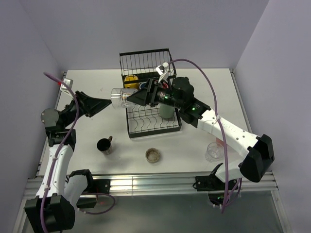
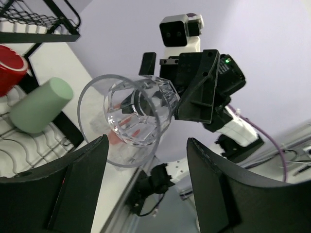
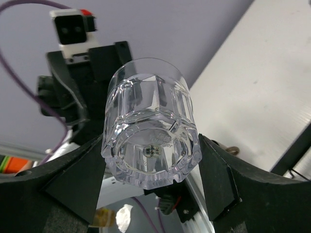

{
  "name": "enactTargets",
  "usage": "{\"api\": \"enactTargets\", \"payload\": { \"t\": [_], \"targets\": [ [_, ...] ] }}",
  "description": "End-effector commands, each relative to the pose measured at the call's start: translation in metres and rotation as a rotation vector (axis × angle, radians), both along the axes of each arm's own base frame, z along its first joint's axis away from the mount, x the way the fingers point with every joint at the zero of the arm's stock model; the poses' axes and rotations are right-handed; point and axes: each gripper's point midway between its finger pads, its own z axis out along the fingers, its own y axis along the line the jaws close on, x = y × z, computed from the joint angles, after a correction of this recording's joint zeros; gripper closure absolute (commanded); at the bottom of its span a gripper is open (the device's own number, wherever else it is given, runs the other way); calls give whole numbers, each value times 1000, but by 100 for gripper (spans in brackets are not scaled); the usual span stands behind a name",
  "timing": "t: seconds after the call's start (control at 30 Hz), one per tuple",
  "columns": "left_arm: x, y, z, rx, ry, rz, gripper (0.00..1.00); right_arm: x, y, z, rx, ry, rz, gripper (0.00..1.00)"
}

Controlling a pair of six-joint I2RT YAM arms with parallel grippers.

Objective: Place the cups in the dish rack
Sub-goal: Pass the cup from the left arm to the right

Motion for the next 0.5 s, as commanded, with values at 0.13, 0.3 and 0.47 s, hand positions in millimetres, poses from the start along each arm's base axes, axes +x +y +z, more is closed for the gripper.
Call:
{"api": "enactTargets", "payload": {
  "t": [0.13, 0.3, 0.47],
  "targets": [
    [9, 10, 7, 97, -35, 101, 29, 16, -28, -2, -98, -47, -132, 100],
    [13, 20, 6, 154, -40, 153, 29, 29, -44, -13, -164, -46, -206, 100],
    [15, 25, 3, 198, -37, 185, 29, 38, -59, -26, -248, -32, -268, 100]
  ]
}}
